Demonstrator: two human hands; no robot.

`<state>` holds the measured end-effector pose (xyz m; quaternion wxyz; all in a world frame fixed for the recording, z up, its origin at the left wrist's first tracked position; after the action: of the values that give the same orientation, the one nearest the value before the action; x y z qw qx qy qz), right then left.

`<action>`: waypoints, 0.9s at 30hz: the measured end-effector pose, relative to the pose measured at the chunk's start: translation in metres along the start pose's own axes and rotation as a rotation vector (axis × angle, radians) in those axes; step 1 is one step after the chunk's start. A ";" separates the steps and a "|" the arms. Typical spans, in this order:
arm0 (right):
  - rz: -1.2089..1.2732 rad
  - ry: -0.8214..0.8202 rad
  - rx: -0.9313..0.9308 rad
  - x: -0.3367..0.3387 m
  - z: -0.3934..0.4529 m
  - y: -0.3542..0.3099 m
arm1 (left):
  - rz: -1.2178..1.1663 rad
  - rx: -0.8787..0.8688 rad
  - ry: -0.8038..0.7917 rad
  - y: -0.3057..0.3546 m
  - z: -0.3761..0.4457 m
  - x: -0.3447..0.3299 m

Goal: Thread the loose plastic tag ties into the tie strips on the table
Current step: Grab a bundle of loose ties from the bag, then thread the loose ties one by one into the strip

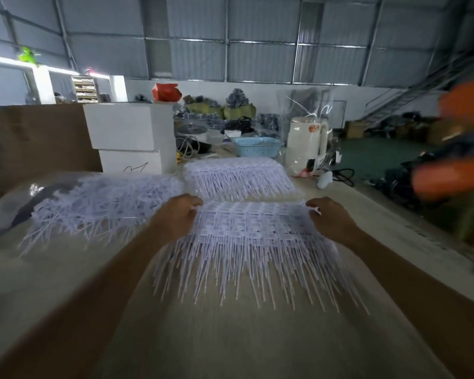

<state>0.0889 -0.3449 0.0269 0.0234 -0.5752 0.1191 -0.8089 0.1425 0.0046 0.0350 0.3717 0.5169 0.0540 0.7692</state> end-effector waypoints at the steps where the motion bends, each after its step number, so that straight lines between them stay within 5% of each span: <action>1: -0.027 -0.029 0.040 -0.004 0.003 -0.005 | -0.019 -0.008 -0.023 0.003 0.009 -0.005; 6: -0.289 -0.205 0.183 -0.037 0.008 -0.022 | 0.072 0.106 -0.171 -0.003 0.031 -0.048; 16: -0.251 0.004 0.058 -0.016 0.015 -0.011 | 0.444 -0.060 -0.089 0.024 0.035 -0.043; 27: 0.176 0.233 0.149 0.062 -0.003 -0.014 | 0.064 -0.248 0.123 0.074 0.019 0.051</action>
<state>0.0660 -0.3419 0.0864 0.1230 -0.4615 0.1106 -0.8716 0.1110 -0.0222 0.1170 0.4038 0.4206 -0.0355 0.8116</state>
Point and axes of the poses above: each hand's wrist, its own z-axis towards the middle knuckle, its own x-axis out of the back of the hand, y = z × x, the point moved 9 cm from there along z, towards the middle knuckle, and after that the axes turned 11 degrees about -z, right-handed, at the moved point
